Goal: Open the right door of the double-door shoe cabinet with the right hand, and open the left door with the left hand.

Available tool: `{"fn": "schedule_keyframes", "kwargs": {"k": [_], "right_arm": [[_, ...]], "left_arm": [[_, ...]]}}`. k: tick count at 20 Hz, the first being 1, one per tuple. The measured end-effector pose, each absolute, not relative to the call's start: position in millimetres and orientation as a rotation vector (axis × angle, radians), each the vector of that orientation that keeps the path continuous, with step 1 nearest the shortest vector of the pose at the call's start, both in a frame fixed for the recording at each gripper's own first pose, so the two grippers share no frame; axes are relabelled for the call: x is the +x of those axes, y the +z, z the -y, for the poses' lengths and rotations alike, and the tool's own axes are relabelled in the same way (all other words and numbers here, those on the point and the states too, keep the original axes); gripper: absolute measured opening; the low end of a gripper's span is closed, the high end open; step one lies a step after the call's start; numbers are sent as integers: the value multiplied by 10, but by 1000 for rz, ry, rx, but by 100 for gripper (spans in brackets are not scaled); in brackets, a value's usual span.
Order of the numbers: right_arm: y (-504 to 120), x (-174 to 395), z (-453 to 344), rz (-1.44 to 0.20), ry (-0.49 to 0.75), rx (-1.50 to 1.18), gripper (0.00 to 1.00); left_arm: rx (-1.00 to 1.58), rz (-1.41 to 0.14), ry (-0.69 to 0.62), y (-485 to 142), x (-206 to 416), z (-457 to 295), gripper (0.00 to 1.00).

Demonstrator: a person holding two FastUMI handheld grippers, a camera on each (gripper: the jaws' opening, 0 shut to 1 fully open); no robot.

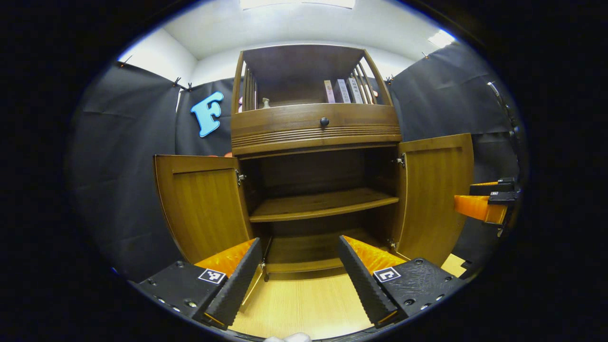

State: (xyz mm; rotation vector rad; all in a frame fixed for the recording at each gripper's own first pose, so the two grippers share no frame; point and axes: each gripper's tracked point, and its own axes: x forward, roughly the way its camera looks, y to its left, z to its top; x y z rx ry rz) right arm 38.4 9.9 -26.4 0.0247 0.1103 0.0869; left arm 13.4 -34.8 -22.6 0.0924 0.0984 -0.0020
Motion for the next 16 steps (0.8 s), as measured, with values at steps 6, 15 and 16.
{"fn": "schedule_keyframes", "kwargs": {"k": [6,15,16], "right_arm": [[-234,366,-306,-98,81,13,100],[-220,348,-461,-93,44,12,100],[-219,338,-484,-93,41,11,100]], "left_arm": [[58,-92,-20,-210,139,247,96],[77,-94,-23,-201,143,-52,96],[78,-92,-27,-197,142,-69,96]]}}
